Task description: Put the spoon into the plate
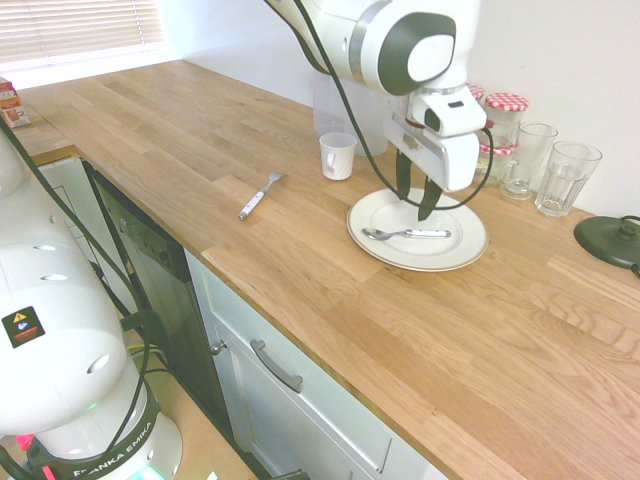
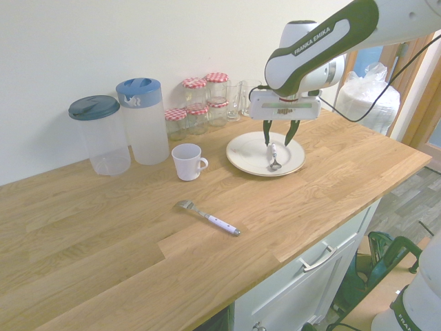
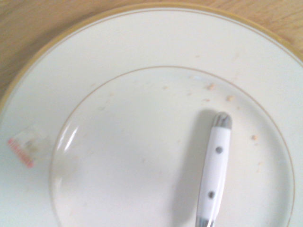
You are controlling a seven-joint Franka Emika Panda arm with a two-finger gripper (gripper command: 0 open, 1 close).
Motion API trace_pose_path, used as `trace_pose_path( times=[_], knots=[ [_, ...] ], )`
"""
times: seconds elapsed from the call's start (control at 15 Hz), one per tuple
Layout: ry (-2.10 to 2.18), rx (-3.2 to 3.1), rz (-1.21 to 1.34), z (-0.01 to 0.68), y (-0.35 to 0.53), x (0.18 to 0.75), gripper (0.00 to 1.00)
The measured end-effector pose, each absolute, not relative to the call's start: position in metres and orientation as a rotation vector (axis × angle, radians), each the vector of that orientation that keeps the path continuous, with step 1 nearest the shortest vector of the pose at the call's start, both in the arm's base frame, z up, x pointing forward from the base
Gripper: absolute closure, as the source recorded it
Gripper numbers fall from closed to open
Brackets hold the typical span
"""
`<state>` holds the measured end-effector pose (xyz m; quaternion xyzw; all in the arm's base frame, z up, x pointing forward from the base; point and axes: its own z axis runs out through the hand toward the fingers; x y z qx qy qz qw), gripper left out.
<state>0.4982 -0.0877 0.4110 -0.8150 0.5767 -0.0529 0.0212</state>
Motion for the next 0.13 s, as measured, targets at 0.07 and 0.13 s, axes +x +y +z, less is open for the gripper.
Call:
trace_pose_path(
  times=[0.07,0.13],
  knots=[
    [1.705,-2.585,-0.157,0.418,-0.076,0.494,0.0],
    [1.622,-2.636,-0.148,0.42,-0.065,0.489,0.0]
  ],
)
